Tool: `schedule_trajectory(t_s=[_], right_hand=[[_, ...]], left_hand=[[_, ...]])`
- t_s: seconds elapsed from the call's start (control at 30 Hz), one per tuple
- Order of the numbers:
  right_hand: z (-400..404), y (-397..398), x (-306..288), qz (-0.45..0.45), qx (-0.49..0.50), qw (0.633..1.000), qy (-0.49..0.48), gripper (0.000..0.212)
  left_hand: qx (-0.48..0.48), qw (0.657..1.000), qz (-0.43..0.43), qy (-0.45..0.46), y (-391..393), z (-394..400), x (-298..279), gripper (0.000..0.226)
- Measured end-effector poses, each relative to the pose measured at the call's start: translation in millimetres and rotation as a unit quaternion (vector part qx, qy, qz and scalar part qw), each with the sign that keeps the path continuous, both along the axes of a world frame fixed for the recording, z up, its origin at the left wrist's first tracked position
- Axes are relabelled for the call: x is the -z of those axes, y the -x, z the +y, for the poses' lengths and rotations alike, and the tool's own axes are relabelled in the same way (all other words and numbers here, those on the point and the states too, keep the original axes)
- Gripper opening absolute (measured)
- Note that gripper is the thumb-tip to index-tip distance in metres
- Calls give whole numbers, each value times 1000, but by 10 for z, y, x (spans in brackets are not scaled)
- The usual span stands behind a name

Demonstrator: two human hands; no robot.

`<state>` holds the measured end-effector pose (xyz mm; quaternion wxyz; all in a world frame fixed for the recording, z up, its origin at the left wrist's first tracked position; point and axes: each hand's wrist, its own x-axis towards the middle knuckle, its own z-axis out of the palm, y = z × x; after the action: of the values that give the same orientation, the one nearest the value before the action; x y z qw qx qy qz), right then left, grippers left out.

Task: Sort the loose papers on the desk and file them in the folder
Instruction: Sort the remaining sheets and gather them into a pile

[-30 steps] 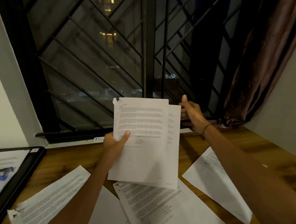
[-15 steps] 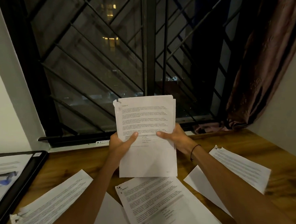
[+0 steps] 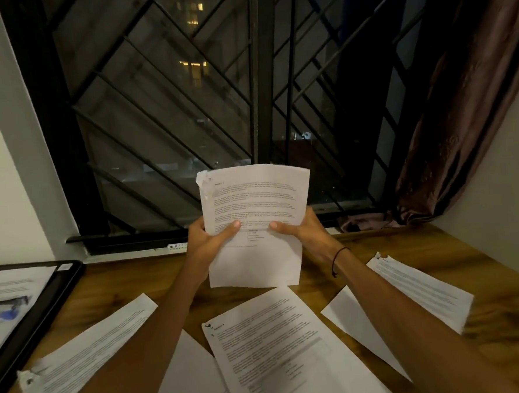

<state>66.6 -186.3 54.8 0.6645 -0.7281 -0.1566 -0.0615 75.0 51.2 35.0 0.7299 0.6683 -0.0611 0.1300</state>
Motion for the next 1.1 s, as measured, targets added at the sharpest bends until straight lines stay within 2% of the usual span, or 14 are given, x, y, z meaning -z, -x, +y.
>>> schedule_trajectory(t_s=[0.13, 0.23, 0.43, 0.57, 0.7, 0.77, 0.83, 0.9, 1.0, 1.1], right_hand=[[-22, 3, 173, 18, 4, 1000, 3, 51], [4, -14, 192, 15, -2, 1000, -2, 47], [94, -88, 197, 11, 19, 1000, -4, 48], [111, -82, 340, 32, 32, 999, 20, 61], [104, -86, 406, 42, 34, 998, 20, 72], [125, -90, 396, 46, 32, 998, 26, 64], [150, -88, 396, 48, 31, 998, 27, 49], [173, -87, 388, 47, 37, 998, 19, 45], [182, -94, 353, 34, 33, 999, 12, 50], [190, -107, 372, 45, 29, 998, 27, 48]], left_hand=[[20, 999, 17, -19, 3, 70, 92, 50], [20, 1000, 12, -19, -10, 74, 56, 41], [-8, 1000, 23, -10, -68, 22, 12, 45], [-20, 996, 61, -65, -96, 28, 155, 52], [-38, 994, 79, -72, -98, 44, 194, 68], [-30, 993, 84, -81, -65, 25, 179, 67], [-25, 992, 83, -93, -36, -15, 174, 53], [-24, 993, 77, -83, -16, -37, 147, 43], [-27, 996, 72, -49, -33, -1, 106, 65], [-8, 996, 75, -54, -18, 35, 106, 58]])
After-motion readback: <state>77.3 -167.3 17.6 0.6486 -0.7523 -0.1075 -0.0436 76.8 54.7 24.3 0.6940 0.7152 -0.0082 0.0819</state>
